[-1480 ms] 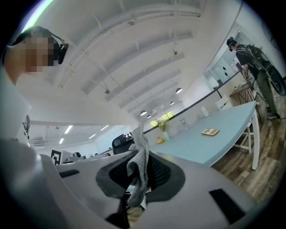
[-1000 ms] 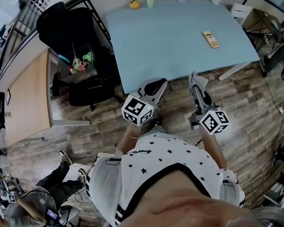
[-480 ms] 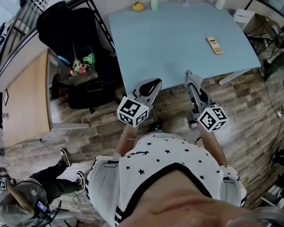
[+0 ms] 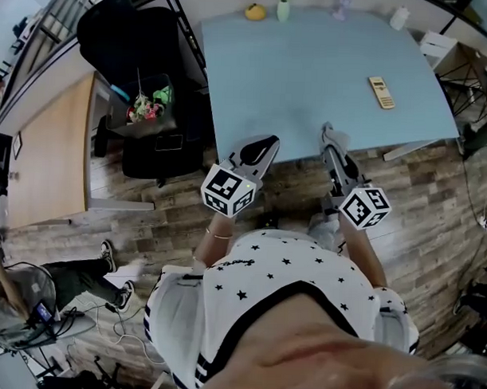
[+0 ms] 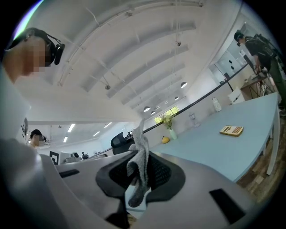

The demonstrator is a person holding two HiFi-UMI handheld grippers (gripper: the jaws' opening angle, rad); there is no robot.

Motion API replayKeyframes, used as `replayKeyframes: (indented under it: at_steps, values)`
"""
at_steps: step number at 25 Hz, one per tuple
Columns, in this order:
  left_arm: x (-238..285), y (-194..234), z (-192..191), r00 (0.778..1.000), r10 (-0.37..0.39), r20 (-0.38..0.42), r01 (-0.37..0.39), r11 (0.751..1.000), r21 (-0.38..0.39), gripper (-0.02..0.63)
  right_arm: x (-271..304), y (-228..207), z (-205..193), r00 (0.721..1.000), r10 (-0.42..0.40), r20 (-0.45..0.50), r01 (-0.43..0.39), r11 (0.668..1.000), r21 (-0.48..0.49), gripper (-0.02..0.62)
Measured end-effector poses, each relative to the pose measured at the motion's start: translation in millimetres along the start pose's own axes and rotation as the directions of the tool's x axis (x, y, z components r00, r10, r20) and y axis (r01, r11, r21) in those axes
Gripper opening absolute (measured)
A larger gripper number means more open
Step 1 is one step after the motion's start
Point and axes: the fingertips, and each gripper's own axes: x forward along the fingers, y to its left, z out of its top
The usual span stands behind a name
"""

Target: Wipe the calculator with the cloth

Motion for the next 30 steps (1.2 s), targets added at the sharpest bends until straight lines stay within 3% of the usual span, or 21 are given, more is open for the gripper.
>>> replayKeyframes:
  at_steps: [11, 24, 30]
  values:
    - [58.4, -12.0, 6.5, 0.989, 0.146, 0.008, -0.146, 0.989, -0.004, 0.035, 13.3, -64.5, 39.5, 0.992, 0.118, -0.035, -0.118, 0.993, 0.009, 0.046]
    - [165.5, -60.6, 19.4, 0.966, 0.257, -0.012, -0.257, 0.966, 0.013, 0.035, 5.2, -166.9, 94.4, 0.97, 0.23, -0.074, -0.228, 0.973, 0.041, 0.046]
    - [214.2, -87.7, 16.6, 0.964, 0.265, -0.029, -0.265, 0.964, 0.003, 0.035, -14.9, -215.9, 117.3, 0.971, 0.227, -0.071, -0.224, 0.973, 0.05, 0.046]
